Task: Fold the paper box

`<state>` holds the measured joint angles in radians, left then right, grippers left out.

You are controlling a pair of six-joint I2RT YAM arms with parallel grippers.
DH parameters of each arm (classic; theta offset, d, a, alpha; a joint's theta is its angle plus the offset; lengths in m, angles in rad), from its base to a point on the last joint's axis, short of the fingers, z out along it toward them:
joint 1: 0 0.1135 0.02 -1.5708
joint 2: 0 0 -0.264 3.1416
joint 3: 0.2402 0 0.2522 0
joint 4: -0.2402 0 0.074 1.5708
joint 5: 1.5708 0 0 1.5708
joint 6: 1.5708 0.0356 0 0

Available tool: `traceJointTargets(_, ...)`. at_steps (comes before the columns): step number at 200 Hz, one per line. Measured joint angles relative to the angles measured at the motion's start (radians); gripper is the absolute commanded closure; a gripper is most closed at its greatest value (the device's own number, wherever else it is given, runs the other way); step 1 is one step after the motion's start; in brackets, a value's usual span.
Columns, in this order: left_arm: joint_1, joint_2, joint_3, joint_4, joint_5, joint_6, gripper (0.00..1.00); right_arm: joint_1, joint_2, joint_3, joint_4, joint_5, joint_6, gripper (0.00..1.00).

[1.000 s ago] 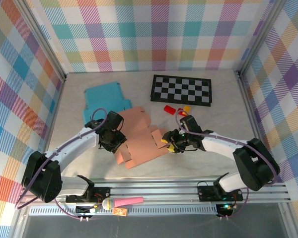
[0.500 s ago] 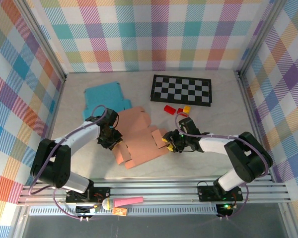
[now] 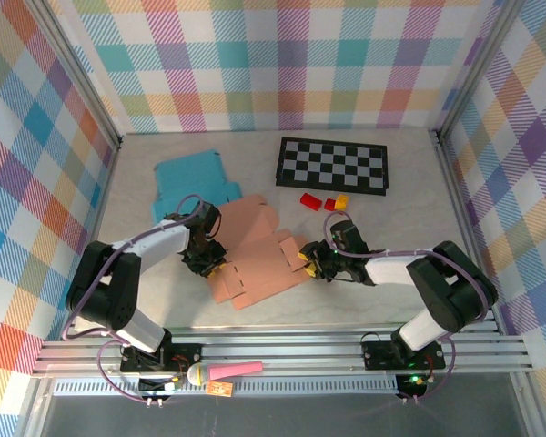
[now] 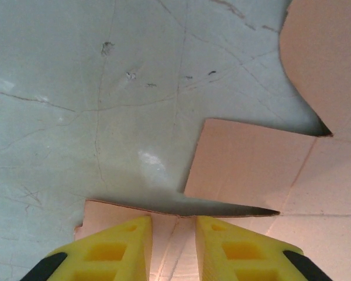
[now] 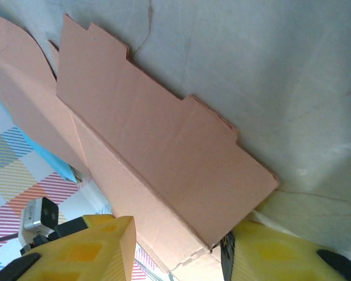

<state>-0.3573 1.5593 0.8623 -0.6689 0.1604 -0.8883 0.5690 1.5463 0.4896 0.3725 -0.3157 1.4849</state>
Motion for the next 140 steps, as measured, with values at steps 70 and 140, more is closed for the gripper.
traceJointTargets(70,0.0,0.026,0.017,-0.002,-0.001,0.023,0.76,-0.033,0.007,-0.001,0.069,0.082,-0.029,0.69)
traceJointTargets(140,0.0,0.037,0.038,-0.005,-0.001,0.033,0.77,-0.038,0.018,0.024,0.068,0.092,-0.061,0.79)
